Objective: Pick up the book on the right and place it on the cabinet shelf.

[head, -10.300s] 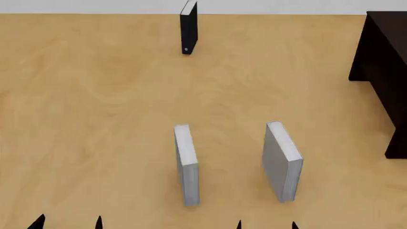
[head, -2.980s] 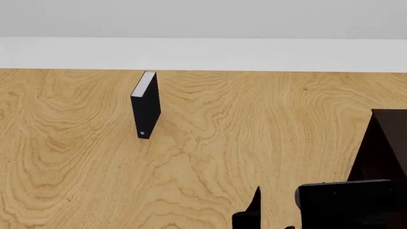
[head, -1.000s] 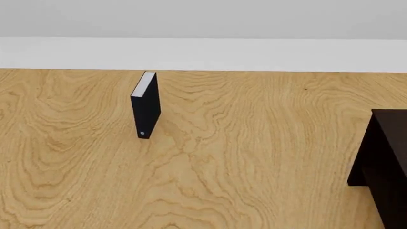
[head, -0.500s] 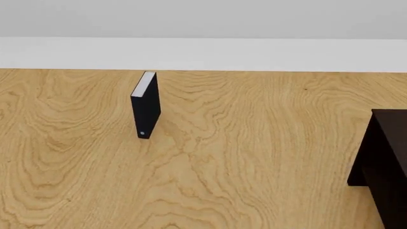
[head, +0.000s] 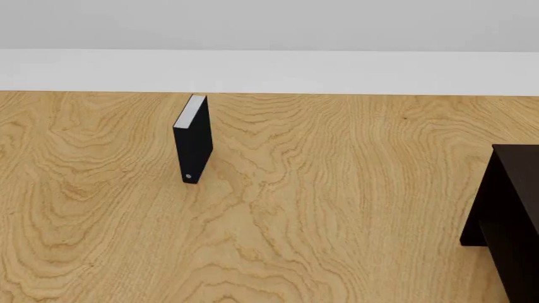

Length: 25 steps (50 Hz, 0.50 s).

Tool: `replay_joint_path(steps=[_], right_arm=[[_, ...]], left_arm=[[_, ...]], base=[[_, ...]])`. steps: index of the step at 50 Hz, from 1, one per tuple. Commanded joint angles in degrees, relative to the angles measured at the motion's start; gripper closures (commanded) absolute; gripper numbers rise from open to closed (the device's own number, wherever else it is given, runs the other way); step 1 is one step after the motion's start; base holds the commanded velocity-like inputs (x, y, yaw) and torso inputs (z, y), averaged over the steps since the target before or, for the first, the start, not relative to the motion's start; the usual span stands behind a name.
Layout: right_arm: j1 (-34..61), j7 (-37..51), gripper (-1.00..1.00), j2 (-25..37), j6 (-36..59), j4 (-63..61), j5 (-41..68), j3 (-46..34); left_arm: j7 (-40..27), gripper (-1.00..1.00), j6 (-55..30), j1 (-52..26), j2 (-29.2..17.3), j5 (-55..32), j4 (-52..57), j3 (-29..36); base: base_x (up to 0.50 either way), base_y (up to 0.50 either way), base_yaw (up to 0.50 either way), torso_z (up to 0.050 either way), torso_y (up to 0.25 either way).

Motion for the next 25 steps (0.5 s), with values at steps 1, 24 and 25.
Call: replay_joint_path(steps=[1,24,25], right_arm=[[-0.77,-2.42,-1.00,-0.02,-0.15,0.64,-2.61,-0.37],[1.50,1.75,1.00,1.58,-0.92,-5.75,-2.49,-0.87],[1.71,1.66,1.00,1.52,-1.17,-6.55,-2.94,-0.49]], left_arm=[[0.08,-1.00,0.48,-0.06,-0.09,0.04,-0.57,0.21],[-0.54,-1.00,0.53,0.34,-0.50,-0.20,-0.02,0.56],[-0.46,-1.00,0.65,0.33,-0.50,-0.15,-0.17,0.57]], base=[[0.00,0.00,0.00,0.000,0.000],[0.00,0.00,0.00,0.000,0.000],[0.00,0.00,0.00,0.000,0.000]])
